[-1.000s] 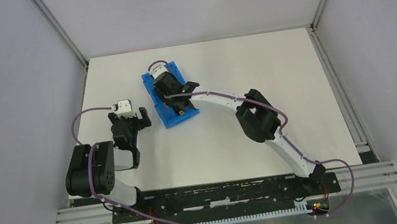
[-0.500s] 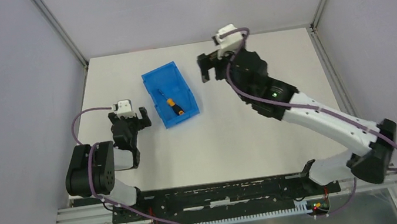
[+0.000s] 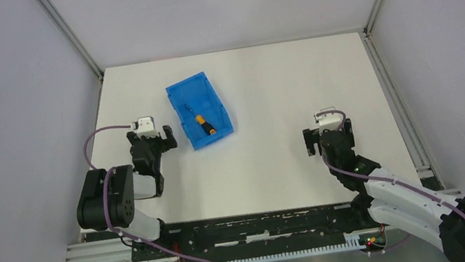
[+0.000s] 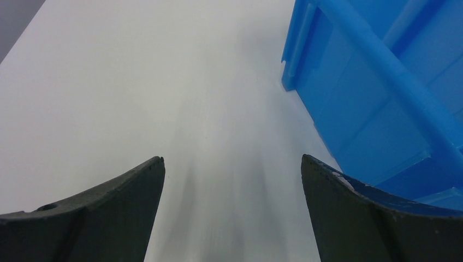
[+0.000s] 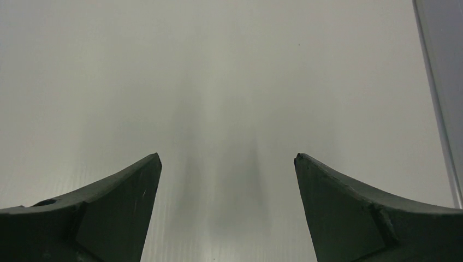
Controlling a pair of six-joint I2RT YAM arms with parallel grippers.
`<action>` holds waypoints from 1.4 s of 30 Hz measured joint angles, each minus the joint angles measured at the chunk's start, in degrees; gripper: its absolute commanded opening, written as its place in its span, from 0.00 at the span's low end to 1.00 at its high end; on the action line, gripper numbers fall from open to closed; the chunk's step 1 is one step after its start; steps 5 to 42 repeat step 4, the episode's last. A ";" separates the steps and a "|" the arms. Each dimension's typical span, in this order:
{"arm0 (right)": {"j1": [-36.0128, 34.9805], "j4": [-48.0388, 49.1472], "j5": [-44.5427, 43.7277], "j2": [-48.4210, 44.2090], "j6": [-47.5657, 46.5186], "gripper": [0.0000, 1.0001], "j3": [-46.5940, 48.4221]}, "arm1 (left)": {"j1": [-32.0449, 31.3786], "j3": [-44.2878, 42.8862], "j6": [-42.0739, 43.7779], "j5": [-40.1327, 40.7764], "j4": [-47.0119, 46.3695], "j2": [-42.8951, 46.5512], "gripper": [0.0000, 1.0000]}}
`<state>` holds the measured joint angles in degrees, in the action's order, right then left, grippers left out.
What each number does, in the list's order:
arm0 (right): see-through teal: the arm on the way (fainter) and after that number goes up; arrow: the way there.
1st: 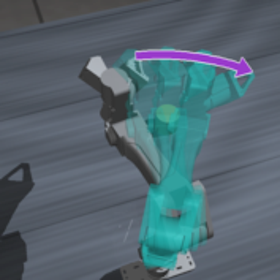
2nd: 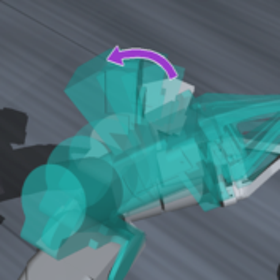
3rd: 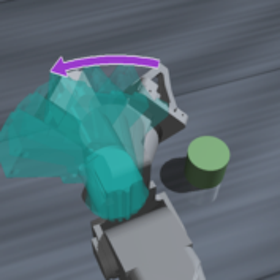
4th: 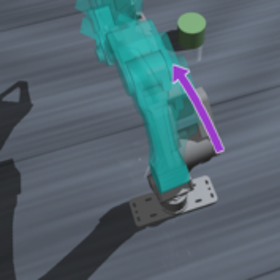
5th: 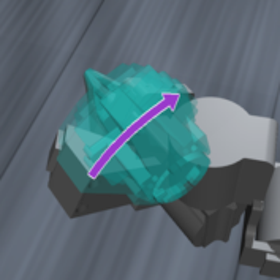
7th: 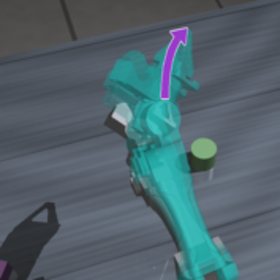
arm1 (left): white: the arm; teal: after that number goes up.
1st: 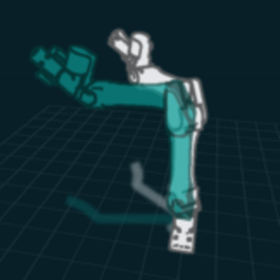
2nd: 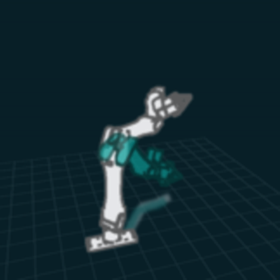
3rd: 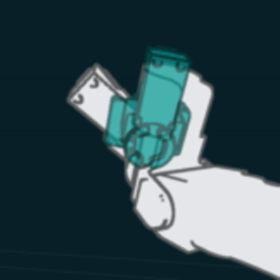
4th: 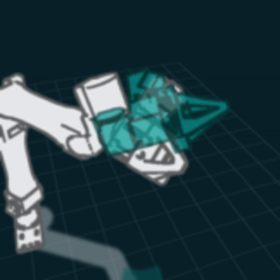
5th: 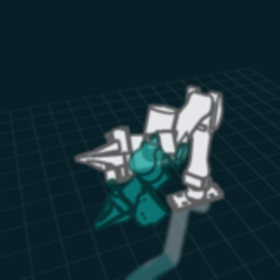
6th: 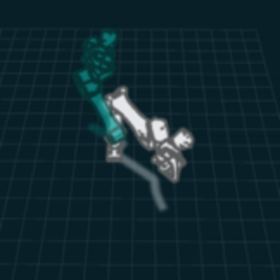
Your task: Put the screwdriver in the bin
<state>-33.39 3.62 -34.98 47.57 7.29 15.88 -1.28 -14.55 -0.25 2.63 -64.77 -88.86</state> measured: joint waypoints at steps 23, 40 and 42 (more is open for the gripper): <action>0.13 3.48 0.11 -1.55 1.42 0.98 -4.22 | 0.00 0.00 0.00 -0.02 0.00 0.00 1.00; 0.13 3.48 0.11 -1.55 1.42 0.98 -4.22 | 0.00 0.00 0.00 -0.02 0.00 0.00 1.00; 0.13 3.48 0.11 -1.55 1.42 0.98 -4.22 | 0.00 0.00 0.00 -0.02 0.00 0.00 1.00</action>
